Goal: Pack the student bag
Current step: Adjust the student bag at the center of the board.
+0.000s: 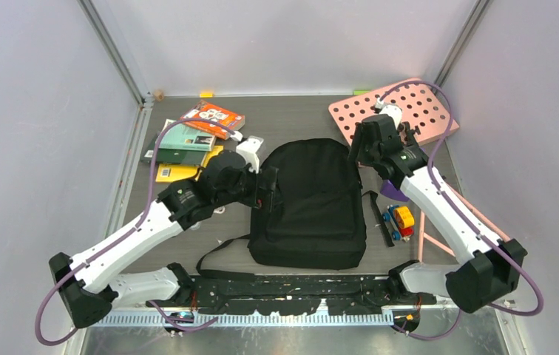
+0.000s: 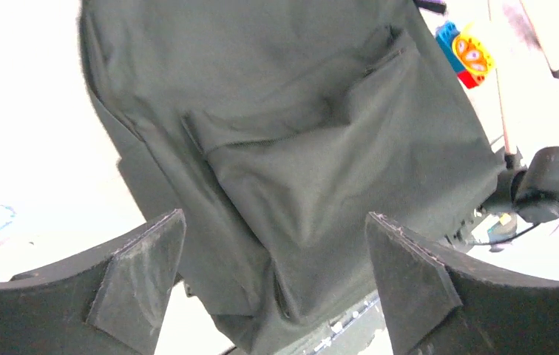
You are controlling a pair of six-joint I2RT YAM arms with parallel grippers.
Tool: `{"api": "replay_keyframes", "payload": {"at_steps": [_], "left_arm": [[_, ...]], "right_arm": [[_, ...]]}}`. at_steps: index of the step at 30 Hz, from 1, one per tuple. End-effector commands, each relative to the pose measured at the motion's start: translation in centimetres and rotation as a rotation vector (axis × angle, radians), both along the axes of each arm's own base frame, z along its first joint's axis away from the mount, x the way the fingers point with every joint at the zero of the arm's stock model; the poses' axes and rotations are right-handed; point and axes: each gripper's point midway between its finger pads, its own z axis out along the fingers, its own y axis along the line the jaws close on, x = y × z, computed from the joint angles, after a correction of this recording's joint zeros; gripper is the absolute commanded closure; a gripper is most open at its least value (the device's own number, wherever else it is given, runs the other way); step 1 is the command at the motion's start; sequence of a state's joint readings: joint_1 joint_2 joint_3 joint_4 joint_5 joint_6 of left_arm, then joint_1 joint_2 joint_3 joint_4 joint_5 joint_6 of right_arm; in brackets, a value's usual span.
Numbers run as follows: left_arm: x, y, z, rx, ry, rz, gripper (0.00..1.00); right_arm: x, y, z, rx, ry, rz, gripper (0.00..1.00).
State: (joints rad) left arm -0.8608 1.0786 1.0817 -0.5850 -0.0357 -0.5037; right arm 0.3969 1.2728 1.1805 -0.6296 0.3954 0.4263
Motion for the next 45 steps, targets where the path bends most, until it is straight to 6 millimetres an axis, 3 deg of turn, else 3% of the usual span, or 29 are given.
{"api": "replay_keyframes", "payload": {"at_steps": [1,6,10,13,20,26,30,31,34,38,40,45], "left_arm": [[2.6,2.8,1.5,0.102,-0.064,0.062,0.03],[6.4,4.5,1.3,0.070,0.028,0.063,0.01],[8.9,4.1,-0.1,0.054,0.081,0.054,0.01],[10.4,3.7,-2.4,0.055,0.161,0.060,0.04],[12.3,3.0,-5.4,0.047,0.254,0.057,0.08],[12.9,3.2,-8.9,0.109,0.323,0.069,0.17],[13.2,3.1,-11.1,0.137,0.371,0.062,0.31],[13.3,3.1,-11.9,0.151,0.381,0.058,0.34],[13.7,3.5,-13.6,0.196,0.397,0.065,0.51],[13.7,3.5,-14.8,0.212,0.407,0.046,0.88],[13.8,3.5,-15.0,0.217,0.401,0.037,1.00],[13.9,3.8,-14.9,0.238,0.362,0.022,1.00]], "right_arm": [[-2.6,0.2,-0.3,0.068,0.038,0.009,0.34],[-5.6,0.9,-1.3,0.128,0.120,0.057,0.37],[-7.2,1.2,-2.9,0.161,0.179,0.066,0.44],[-7.9,1.5,-3.8,0.181,0.207,0.065,0.52],[-8.1,1.1,-5.1,0.158,0.220,0.063,0.62],[-6.5,0.2,-6.0,0.093,0.173,0.040,0.73],[-4.5,0.0,-5.0,0.067,0.099,0.028,0.96],[-3.8,0.0,-4.3,0.064,0.066,0.021,0.98],[-2.2,0.0,-3.5,0.023,0.028,0.030,1.00],[0.3,0.1,-2.5,-0.030,-0.018,0.038,0.99],[1.6,0.0,-2.0,-0.059,-0.039,0.030,1.00],[3.9,1.2,-1.3,-0.054,-0.067,0.051,1.00]]}}
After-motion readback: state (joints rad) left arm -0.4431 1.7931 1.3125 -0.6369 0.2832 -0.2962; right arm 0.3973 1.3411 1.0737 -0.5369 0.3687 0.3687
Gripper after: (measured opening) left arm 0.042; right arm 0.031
